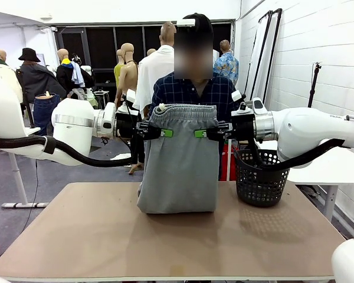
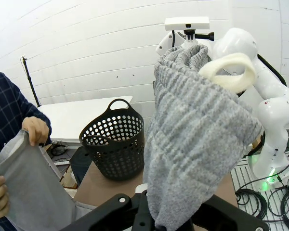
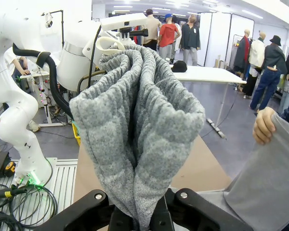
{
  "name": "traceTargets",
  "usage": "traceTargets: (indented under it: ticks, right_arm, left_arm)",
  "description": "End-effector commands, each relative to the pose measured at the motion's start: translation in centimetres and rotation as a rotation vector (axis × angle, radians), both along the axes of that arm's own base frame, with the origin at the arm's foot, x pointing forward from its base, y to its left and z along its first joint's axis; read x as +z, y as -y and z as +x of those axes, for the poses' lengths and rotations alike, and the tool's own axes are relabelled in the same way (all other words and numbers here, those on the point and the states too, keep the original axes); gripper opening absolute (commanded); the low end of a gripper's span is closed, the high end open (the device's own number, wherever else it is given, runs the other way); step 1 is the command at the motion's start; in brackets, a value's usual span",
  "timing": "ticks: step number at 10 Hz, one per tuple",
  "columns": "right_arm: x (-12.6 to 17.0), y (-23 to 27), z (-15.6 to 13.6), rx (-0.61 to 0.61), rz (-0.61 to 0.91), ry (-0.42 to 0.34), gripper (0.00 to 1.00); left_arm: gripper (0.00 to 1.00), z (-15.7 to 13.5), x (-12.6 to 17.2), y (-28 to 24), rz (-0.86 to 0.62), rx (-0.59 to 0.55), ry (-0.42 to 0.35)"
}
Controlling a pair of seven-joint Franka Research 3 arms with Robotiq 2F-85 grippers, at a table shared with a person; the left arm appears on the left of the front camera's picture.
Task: Fold the training pants.
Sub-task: Release the ends of the Training pants and then grab the overlapped ends.
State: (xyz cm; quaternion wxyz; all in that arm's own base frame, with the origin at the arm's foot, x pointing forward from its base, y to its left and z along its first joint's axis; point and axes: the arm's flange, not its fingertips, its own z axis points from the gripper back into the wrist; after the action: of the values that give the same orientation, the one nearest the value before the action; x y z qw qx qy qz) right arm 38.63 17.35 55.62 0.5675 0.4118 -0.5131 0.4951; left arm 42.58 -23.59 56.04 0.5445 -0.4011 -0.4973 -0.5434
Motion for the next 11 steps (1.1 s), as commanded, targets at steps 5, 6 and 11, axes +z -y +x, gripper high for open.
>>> traceTargets:
  ticks: [5, 6, 11]
  right_arm:
    - [0.36, -0.19, -0.29, 0.003, -0.002, 0.015, 0.00]
    - [0.36, -0.19, -0.29, 0.003, -0.002, 0.015, 0.00]
    - [0.36, -0.19, -0.29, 0.003, -0.002, 0.015, 0.00]
  left_arm:
    - [0.00, -0.11, 0.14, 0.00, -0.011, -0.001, -0.002]
    - [0.00, -0.11, 0.14, 0.00, -0.011, -0.001, -0.002]
    - [0.00, -0.11, 0.14, 0.00, -0.011, -0.001, -0.002]
